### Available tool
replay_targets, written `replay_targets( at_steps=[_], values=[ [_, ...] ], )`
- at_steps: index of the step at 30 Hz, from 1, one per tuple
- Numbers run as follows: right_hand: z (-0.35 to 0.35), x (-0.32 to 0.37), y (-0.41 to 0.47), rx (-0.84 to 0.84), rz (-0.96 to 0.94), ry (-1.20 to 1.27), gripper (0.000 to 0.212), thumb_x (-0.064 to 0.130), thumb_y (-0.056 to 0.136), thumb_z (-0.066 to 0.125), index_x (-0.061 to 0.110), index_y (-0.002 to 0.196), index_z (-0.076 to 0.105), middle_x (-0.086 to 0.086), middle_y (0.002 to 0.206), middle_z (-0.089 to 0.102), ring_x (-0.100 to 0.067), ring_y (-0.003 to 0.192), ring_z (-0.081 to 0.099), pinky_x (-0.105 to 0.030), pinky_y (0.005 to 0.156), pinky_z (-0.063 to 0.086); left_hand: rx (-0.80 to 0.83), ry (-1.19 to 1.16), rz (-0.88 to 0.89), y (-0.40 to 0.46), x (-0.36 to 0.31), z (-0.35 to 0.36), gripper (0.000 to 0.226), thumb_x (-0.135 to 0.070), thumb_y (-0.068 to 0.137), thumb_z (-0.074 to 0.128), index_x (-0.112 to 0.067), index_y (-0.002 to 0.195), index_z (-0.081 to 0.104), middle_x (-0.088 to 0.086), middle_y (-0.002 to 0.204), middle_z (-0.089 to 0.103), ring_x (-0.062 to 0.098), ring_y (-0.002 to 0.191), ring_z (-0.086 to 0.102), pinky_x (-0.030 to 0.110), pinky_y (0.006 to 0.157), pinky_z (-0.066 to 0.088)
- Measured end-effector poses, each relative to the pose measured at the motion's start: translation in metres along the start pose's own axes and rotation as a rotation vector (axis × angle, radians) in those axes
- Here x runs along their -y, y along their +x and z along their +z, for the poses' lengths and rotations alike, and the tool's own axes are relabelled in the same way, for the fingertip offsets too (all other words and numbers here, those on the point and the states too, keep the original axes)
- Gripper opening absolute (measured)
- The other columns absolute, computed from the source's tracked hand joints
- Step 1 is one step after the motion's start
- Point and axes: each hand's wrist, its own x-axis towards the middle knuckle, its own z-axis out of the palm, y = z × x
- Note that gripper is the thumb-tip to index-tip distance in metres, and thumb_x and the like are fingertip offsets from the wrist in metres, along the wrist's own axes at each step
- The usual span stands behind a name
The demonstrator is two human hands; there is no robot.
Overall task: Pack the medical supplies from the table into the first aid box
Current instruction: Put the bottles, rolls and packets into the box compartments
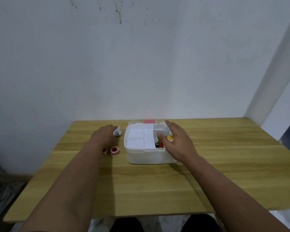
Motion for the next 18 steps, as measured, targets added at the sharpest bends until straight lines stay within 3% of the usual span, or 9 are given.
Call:
replay_targets(
  at_steps=[4,9,13,18],
  values=[
    [0.001,0.000,0.002,-0.020,-0.007,0.008,0.077,0.072,0.094,0.043,0.029,0.157,0.035,0.005,0.162,0.037,-0.013,0.151,0.027,-0.042,0.120,0.033,0.030,0.066,0.062,0.014,0.011,0.008,0.045,-0.028,0.095,0.054,-0.032,0.140,0.056,0.000,0.139,0.056,0.025,0.120,0.056,0.042,0.093,0.051],
    [0.000,0.000,0.001,-0.034,-0.003,0.007,0.074,0.069,0.095,0.046,0.029,0.156,0.036,0.006,0.161,0.038,-0.013,0.150,0.029,-0.043,0.119,0.035,-0.062,0.005,0.065,0.024,0.013,0.015,0.025,-0.037,0.098,0.055,-0.033,0.119,0.069,0.002,0.120,0.059,0.023,0.100,0.059,0.036,0.078,0.049],
    [-0.001,0.003,0.000,-0.035,0.005,0.008,0.073,0.067,0.095,0.048,0.029,0.156,0.036,0.005,0.161,0.038,-0.014,0.150,0.029,-0.042,0.119,0.035,-0.095,-0.065,0.065,0.027,0.010,0.018,0.022,-0.042,0.095,0.061,-0.028,0.111,0.069,0.002,0.116,0.057,0.022,0.099,0.058,0.035,0.079,0.048],
    [-0.002,0.004,-0.001,-0.030,0.006,0.015,0.072,0.066,0.095,0.048,0.030,0.156,0.036,0.006,0.162,0.037,-0.013,0.150,0.028,-0.042,0.118,0.036,-0.095,-0.030,0.034,0.025,0.006,0.015,0.024,-0.049,0.096,0.055,-0.031,0.106,0.067,-0.003,0.107,0.069,0.019,0.092,0.061,0.035,0.077,0.051]
  ],
)
